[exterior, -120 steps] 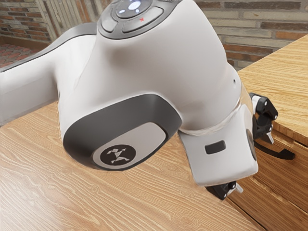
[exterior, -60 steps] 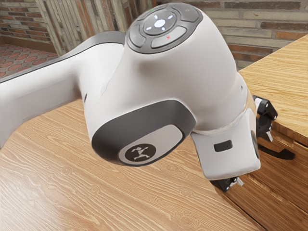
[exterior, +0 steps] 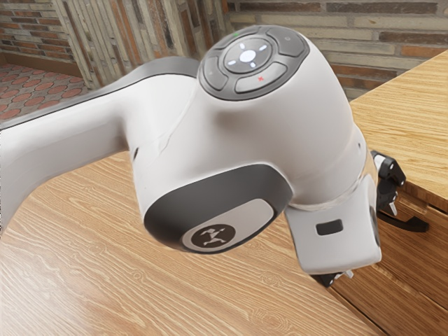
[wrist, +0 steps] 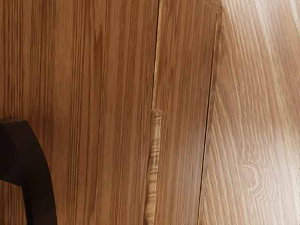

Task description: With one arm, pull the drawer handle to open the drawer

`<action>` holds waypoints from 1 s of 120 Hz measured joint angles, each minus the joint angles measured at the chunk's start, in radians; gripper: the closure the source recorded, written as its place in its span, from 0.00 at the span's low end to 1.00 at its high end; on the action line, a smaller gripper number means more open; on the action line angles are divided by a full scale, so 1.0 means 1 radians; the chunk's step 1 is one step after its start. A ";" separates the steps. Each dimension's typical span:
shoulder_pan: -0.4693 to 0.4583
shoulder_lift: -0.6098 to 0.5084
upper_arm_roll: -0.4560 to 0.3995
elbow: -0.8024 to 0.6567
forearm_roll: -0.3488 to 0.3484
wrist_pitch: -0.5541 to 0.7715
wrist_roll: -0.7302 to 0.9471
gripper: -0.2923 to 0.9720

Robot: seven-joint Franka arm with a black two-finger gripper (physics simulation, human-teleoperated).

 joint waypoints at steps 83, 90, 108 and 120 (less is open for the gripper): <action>0.009 -0.125 0.025 -0.162 -0.002 0.064 0.000 0.27; 0.003 -0.146 0.025 -0.177 -0.004 0.068 0.000 0.28; -0.022 -0.176 0.025 -0.197 -0.008 0.074 0.000 0.26; -0.030 -0.199 0.025 -0.211 -0.009 0.077 0.000 0.29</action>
